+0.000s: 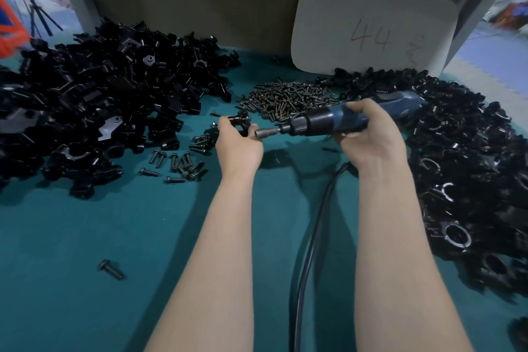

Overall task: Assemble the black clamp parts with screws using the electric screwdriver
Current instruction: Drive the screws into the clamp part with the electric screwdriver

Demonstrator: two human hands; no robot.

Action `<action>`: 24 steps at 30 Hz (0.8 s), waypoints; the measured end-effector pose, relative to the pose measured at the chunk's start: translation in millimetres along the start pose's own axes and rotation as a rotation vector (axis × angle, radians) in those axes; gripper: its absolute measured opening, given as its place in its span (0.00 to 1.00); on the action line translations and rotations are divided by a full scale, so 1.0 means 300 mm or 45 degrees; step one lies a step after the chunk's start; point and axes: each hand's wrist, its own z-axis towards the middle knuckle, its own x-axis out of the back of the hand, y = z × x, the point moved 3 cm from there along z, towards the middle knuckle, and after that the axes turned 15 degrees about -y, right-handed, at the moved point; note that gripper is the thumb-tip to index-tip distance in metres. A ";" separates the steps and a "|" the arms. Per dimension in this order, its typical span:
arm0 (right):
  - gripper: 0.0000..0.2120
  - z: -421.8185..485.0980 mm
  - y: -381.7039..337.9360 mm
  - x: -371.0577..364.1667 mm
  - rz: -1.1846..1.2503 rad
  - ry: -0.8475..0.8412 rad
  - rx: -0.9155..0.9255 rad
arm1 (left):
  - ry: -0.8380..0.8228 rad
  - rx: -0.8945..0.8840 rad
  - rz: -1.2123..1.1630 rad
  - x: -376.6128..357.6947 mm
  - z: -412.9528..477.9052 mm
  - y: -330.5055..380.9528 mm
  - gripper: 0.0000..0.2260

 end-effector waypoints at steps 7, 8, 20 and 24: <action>0.03 0.005 0.044 -0.003 0.193 -0.093 -0.099 | 0.158 -0.062 0.099 0.047 0.015 -0.017 0.09; 0.05 0.003 0.047 -0.001 0.196 -0.102 -0.109 | 0.154 -0.064 0.064 0.046 0.014 -0.018 0.09; 0.06 -0.002 0.065 0.012 -0.075 -0.123 -0.250 | 0.092 -0.116 0.033 0.034 0.027 -0.030 0.06; 0.06 -0.013 0.052 0.019 -0.054 -0.132 -0.254 | 0.026 -0.100 0.055 0.025 0.028 -0.031 0.06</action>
